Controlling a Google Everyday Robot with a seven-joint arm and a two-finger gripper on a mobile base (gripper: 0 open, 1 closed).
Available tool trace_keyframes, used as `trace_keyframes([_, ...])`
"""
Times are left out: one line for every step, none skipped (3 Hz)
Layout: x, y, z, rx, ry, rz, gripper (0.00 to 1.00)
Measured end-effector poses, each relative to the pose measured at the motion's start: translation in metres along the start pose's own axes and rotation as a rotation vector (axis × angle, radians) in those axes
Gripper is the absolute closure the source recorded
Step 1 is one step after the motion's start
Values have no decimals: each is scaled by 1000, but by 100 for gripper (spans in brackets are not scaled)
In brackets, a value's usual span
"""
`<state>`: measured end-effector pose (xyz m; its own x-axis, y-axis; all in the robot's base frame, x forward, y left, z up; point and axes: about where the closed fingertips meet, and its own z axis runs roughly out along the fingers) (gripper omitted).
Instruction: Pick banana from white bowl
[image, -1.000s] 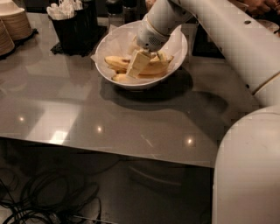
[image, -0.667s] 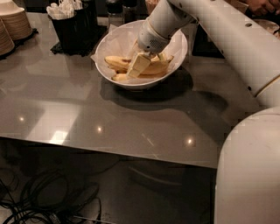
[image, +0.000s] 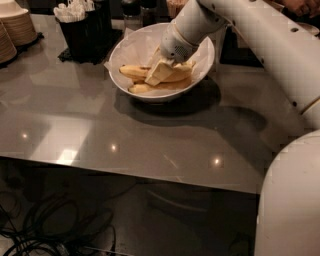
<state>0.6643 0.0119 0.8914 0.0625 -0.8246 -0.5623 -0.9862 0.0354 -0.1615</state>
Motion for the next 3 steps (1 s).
trace_keyframes([-14,6,-35,41,-100,1,100])
trace_keyframes([-27,23,-76,77,-230,-1,100])
trace_keyframes([-34,59,-120,124,-354,19,100])
